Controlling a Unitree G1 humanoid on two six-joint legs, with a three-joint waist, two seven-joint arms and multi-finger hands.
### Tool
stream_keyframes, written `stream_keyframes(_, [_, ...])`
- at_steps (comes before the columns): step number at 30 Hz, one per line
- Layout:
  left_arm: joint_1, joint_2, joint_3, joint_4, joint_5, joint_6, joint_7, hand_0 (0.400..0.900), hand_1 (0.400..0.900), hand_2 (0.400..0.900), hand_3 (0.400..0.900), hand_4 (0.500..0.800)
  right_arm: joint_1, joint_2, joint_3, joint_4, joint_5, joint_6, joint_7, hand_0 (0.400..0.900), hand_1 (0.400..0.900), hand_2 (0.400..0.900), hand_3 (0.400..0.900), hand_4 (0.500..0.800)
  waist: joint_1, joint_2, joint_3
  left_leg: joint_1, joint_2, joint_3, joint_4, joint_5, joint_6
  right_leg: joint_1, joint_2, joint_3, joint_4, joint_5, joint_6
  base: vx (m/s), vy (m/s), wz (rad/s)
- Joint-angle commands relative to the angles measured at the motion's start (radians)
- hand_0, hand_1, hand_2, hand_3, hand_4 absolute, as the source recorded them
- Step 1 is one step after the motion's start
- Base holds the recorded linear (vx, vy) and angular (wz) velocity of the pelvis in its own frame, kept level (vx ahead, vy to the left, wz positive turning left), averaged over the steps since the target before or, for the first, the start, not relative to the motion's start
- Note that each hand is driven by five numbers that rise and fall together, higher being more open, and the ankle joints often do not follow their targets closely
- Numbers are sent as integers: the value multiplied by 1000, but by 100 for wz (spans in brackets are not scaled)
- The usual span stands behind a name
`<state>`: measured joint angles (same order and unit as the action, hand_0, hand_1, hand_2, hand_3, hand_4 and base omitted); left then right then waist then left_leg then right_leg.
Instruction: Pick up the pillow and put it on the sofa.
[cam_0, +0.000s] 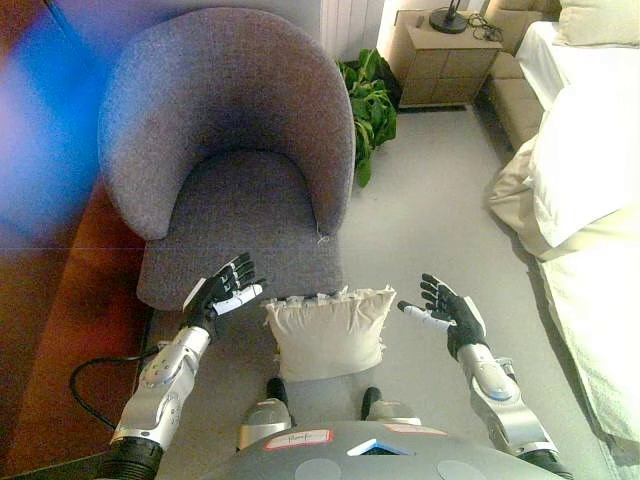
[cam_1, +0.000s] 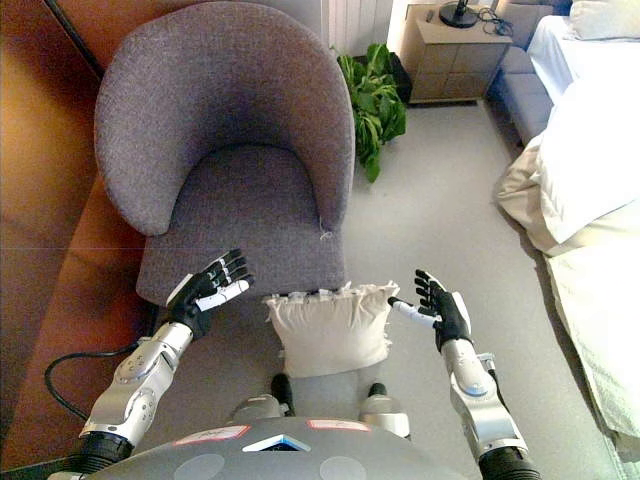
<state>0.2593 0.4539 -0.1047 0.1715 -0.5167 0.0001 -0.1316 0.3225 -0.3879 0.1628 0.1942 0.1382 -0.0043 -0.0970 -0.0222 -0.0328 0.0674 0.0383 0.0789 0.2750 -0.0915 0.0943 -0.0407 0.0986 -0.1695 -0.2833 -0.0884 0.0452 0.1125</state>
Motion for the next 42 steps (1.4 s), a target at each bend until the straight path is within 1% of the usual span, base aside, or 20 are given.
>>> stream_keyframes(1, [-68,44,64,-69,-1,-71,-16,900,900,900,900,800,-78,-78,-22,-123,-103,-57,-27,900,900,900,900,800,9,2,-1,63,59,-9,4,-74,-34,1,-30,-27,27,5,57,0,0,0])
stream_keyframes(2, [-67,49,70,-75,-4,-66,-19,900,900,900,900,800,-77,-97,-19,-133,-189,-32,-25,900,900,900,900,800,10,1,-3,64,59,-9,4,-76,-35,0,-31,-26,29,4,59,0,0,0])
stream_keyframes(3, [-67,52,72,-76,-1,-67,-24,900,900,900,900,800,-80,-116,-15,-130,-264,-30,-32,900,900,900,900,800,13,0,-1,63,59,-10,4,-77,-35,-1,-33,-27,30,4,60,28,-9,4])
stream_keyframes(7, [-84,70,66,-82,3,-63,-37,900,900,900,900,800,-114,-178,7,-125,-459,9,-36,900,900,900,900,800,23,-3,6,60,59,-18,5,-77,-35,-6,-35,-28,39,2,61,17,-16,5])
stream_keyframes(8, [-89,74,63,-85,5,-62,-43,900,900,900,900,800,-128,-191,17,-120,-507,29,-30,900,900,900,900,800,27,-4,9,57,60,-19,8,-77,-36,-8,-37,-29,42,1,61,10,-17,4])
stream_keyframes(10, [-96,80,61,-92,9,-55,-49,900,900,900,900,800,-145,-205,27,-115,-525,41,-28,900,900,900,900,800,31,-4,14,56,61,-22,9,-77,-36,-9,-37,-30,45,0,61,8,-14,4])
stream_keyframes(12, [-111,91,48,-99,14,-51,-54,900,900,900,900,800,-179,-228,49,-98,-593,71,-17,900,900,900,900,800,40,-6,23,51,62,-29,12,-76,-37,-13,-39,-31,50,0,62,16,-21,7])
stream_keyframes(14, [-129,102,36,-109,18,-43,-57,900,900,900,900,800,-208,-250,64,-80,-622,80,-21,900,900,900,900,800,47,-7,29,42,62,-36,14,-75,-38,-19,-41,-32,52,0,63,8,-23,9])
stream_keyframes(18, [-174,118,6,-109,15,-53,-67,900,900,900,900,800,-277,-275,99,-34,-655,87,-32,900,900,900,900,800,61,-4,52,5,65,-52,26,-70,-38,-55,-46,-28,74,-5,63,-44,-36,10])
stream_keyframes(22, [-242,143,-24,-114,12,-97,-80,900,900,900,900,800,-367,-293,142,31,-671,90,-65,900,900,900,900,800,77,2,111,-95,75,-84,100,-75,-36,-148,-52,-16,154,-30,50,-162,-55,15])
stream_keyframes(25, [-295,167,-51,-131,-2,-146,-76,900,900,900,900,800,-442,-310,171,78,-665,90,-101,900,900,900,900,800,86,3,180,-191,82,-120,193,-84,-38,-222,-61,-12,228,-48,37,-186,-87,15])
stream_keyframes(27, [-320,184,-65,-152,-14,-187,-62,900,900,900,900,800,-484,-329,182,95,-658,80,-120,900,900,900,900,800,90,7,233,-270,91,-144,266,-92,-43,-286,-75,-8,291,-62,28,-165,-68,10])
stream_keyframes(29, [-337,195,-74,-163,-27,-220,-56,900,900,900,900,800,-511,-344,188,102,-659,80,-129,900,900,900,900,800,93,8,264,-335,94,-159,330,-104,-45,-342,-89,-4,348,-77,19,-132,-48,10])
stream_keyframes(31, [-350,198,-82,-171,-29,-245,-53,900,900,900,900,800,-534,-355,194,114,-663,83,-136,900,900,900,900,800,98,11,289,-393,93,-174,393,-123,-43,-396,-103,-1,415,-100,9,-117,-39,14])
stream_keyframes(32, [-364,203,-92,-177,-31,-270,-50,900,900,900,900,800,-552,-365,197,122,-662,85,-144,900,900,900,900,800,103,13,307,-440,89,-187,442,-141,-39,-440,-116,-1,467,-119,1,-115,-44,17])
stream_keyframes(34, [-383,204,-101,-175,-20,-297,-36,900,900,900,900,800,-582,-376,197,137,-657,92,-154,900,900,900,900,800,109,16,324,-494,82,-201,495,-161,-33,-495,-131,2,537,-142,-5,-115,-47,20])
stream_keyframes(36, [-413,205,-114,-167,-21,-316,-26,900,900,900,900,800,-622,-379,203,158,-655,111,-172,900,900,900,900,800,114,22,341,-547,74,-208,555,-185,-28,-554,-149,4,626,-176,-12,-92,-32,21])
stream_keyframes(40, [-441,199,-127,-161,-18,-331,-27,900,900,900,900,800,-679,-384,191,179,-670,141,-217,900,900,900,900,800,117,39,372,-651,65,-206,666,-233,-21,-671,-174,15,792,-237,-26,-86,-28,19])
stream_keyframes(41, [-443,200,-130,-159,-14,-334,-24,900,900,900,900,800,-690,-388,191,180,-677,149,-223,900,900,900,900,800,117,43,379,-664,66,-211,702,-270,-26,-688,-176,27,838,-272,-19,-20,-40,12])
stream_keyframes(42, [-446,200,-132,-157,-11,-340,-23,900,900,900,900,800,-701,-391,191,181,-680,157,-223,900,900,900,900,800,117,48,383,-687,66,-211,726,-279,-24,-716,-179,32,875,-284,-23,-29,-42,14])
